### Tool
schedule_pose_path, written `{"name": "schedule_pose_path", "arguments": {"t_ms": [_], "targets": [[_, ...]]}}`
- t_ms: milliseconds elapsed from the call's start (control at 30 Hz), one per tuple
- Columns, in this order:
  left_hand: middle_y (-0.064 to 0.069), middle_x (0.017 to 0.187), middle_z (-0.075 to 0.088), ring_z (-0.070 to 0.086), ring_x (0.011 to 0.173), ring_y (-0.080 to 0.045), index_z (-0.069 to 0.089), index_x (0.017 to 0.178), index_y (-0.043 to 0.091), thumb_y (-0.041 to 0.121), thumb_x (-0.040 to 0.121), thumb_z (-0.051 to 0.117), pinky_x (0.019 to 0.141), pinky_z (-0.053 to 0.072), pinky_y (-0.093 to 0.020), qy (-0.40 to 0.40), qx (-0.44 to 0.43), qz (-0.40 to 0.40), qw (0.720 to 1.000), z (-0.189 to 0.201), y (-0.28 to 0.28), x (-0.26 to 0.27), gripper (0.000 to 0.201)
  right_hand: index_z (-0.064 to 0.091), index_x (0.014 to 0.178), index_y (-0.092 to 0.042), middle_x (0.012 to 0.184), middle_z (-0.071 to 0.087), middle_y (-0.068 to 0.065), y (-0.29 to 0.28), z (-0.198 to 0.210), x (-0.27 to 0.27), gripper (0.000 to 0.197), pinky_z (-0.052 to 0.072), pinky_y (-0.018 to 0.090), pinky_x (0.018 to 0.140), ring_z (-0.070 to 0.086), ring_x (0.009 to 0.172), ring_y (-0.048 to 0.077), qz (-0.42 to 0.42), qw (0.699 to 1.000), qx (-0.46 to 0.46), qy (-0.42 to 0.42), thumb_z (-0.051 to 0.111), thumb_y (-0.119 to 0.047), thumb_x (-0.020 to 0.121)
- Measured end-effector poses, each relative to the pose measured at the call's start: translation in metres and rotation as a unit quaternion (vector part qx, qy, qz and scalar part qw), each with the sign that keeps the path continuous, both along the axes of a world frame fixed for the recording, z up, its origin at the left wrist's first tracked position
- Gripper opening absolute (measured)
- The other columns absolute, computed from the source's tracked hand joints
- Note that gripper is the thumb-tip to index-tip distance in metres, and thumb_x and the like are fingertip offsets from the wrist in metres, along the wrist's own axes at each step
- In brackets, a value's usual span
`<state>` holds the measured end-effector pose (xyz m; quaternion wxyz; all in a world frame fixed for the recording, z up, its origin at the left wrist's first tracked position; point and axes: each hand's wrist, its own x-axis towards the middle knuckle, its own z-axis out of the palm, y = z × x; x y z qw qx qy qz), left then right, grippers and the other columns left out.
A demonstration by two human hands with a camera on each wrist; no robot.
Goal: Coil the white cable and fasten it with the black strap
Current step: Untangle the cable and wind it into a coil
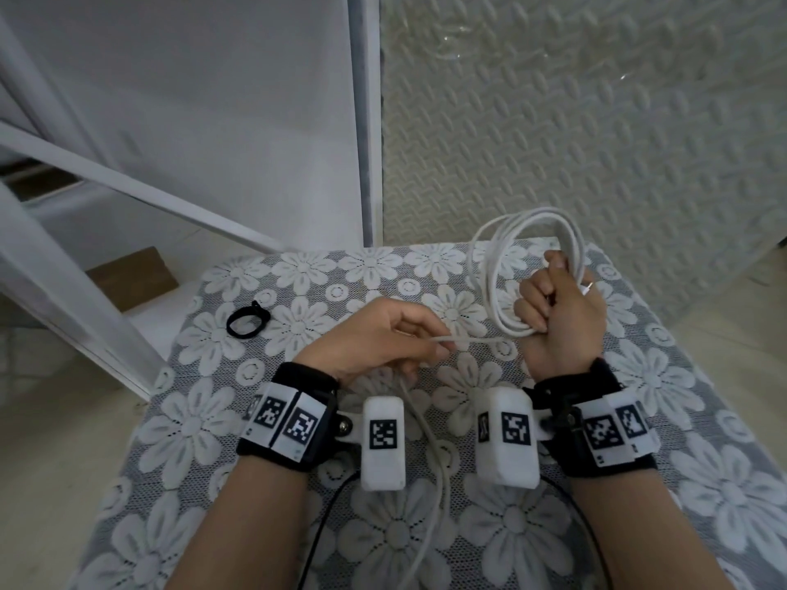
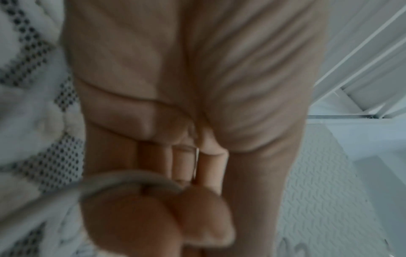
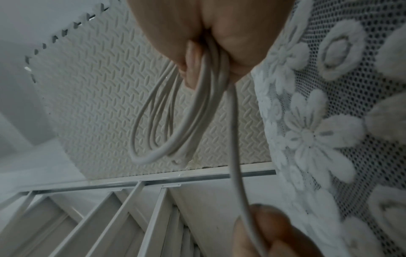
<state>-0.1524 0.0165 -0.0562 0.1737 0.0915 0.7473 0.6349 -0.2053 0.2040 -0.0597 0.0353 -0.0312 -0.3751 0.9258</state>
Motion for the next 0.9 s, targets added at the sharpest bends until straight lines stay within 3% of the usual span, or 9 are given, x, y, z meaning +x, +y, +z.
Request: {"name": "schedule_pose_path", "arguments": {"t_ms": [133, 267, 433, 500, 567, 633, 700, 800, 900], "targets": [[0.000, 0.068, 0.069, 0.057, 0.051, -0.007, 0.073, 0.084, 0.012, 0.000, 0.079, 0.070, 0.051, 0.049, -0.016, 0.083, -0.010, 0.113, 0.990, -0.002, -0.006, -0.002, 0.013, 0.051, 0.083, -0.014, 0.049, 0.038, -0.008, 0.001, 0.000, -0.001, 0.021, 0.019, 0.013, 0.026, 0.025, 0.034, 0.001, 0.027, 0.999, -0.017, -0.007, 0.039, -0.008, 0.099], [-0.006, 0.085, 0.068, 0.062, 0.073, -0.014, 0.074, 0.083, 0.017, 0.003, 0.072, 0.076, 0.072, 0.053, -0.022, 0.203, -0.001, 0.232, 0.951, -0.002, -0.010, -0.007, 0.018, 0.051, 0.083, -0.015, 0.055, 0.039, -0.006, 0.002, -0.002, -0.002, 0.018, 0.021, 0.013, 0.027, 0.027, 0.036, 0.001, 0.028, 1.000, -0.010, -0.005, 0.041, -0.013, 0.099], [0.011, 0.060, 0.039, 0.033, 0.052, -0.004, 0.075, 0.084, 0.021, 0.005, 0.072, 0.077, 0.054, 0.034, -0.015, 0.236, -0.018, 0.233, 0.943, 0.002, -0.011, -0.005, 0.021, 0.050, 0.087, -0.016, 0.064, 0.041, -0.003, 0.000, -0.004, -0.001, 0.014, 0.021, 0.012, 0.028, 0.028, 0.038, 0.002, 0.037, 0.999, 0.005, 0.002, 0.043, -0.016, 0.099], [0.012, 0.048, 0.038, 0.034, 0.042, -0.004, 0.074, 0.083, 0.016, -0.001, 0.074, 0.074, 0.046, 0.036, -0.016, 0.198, -0.004, 0.205, 0.959, 0.005, -0.011, -0.003, 0.019, 0.050, 0.088, -0.016, 0.063, 0.039, -0.003, 0.000, -0.004, -0.002, 0.014, 0.021, 0.012, 0.027, 0.027, 0.038, 0.002, 0.039, 0.999, 0.002, 0.002, 0.042, -0.016, 0.099], [0.007, 0.044, 0.047, 0.050, 0.037, -0.008, 0.073, 0.082, 0.013, -0.004, 0.076, 0.071, 0.043, 0.049, -0.022, 0.152, 0.008, 0.182, 0.971, 0.010, -0.011, 0.000, 0.018, 0.050, 0.087, -0.016, 0.060, 0.038, -0.004, 0.001, -0.003, -0.002, 0.015, 0.021, 0.012, 0.026, 0.026, 0.036, 0.001, 0.045, 0.999, -0.008, -0.002, 0.042, -0.016, 0.099], [0.001, 0.049, 0.058, 0.067, 0.052, -0.018, 0.072, 0.083, 0.010, -0.006, 0.078, 0.068, 0.056, 0.059, -0.031, 0.112, 0.032, 0.166, 0.979, 0.013, -0.010, 0.001, 0.018, 0.050, 0.086, -0.016, 0.056, 0.037, -0.005, 0.002, -0.003, -0.002, 0.016, 0.020, 0.012, 0.025, 0.026, 0.035, 0.001, 0.055, 0.998, -0.021, -0.003, 0.041, -0.016, 0.099], [-0.006, 0.062, 0.070, 0.073, 0.073, -0.024, 0.072, 0.086, 0.009, -0.005, 0.079, 0.066, 0.069, 0.060, -0.034, 0.094, 0.049, 0.161, 0.981, 0.015, -0.011, 0.002, 0.017, 0.050, 0.086, -0.016, 0.054, 0.036, -0.006, 0.002, -0.002, -0.002, 0.017, 0.020, 0.012, 0.025, 0.026, 0.034, 0.001, 0.066, 0.997, -0.031, -0.004, 0.040, -0.017, 0.099], [-0.006, 0.092, 0.075, 0.071, 0.093, -0.018, 0.072, 0.095, 0.011, 0.000, 0.082, 0.065, 0.083, 0.056, -0.029, 0.112, 0.042, 0.156, 0.980, 0.017, -0.012, 0.002, 0.019, 0.050, 0.084, -0.016, 0.051, 0.037, -0.006, 0.001, -0.002, -0.001, 0.018, 0.020, 0.012, 0.024, 0.026, 0.032, 0.000, 0.088, 0.995, -0.042, -0.008, 0.040, -0.017, 0.099], [0.004, 0.106, 0.072, 0.064, 0.105, -0.006, 0.071, 0.101, 0.017, 0.002, 0.084, 0.063, 0.090, 0.049, -0.020, 0.152, 0.032, 0.161, 0.975, 0.020, -0.010, 0.001, 0.023, 0.048, 0.083, -0.016, 0.049, 0.038, -0.007, -0.001, -0.003, -0.001, 0.020, 0.020, 0.012, 0.024, 0.026, 0.032, 0.001, 0.107, 0.993, -0.044, -0.009, 0.038, -0.015, 0.100]]}}
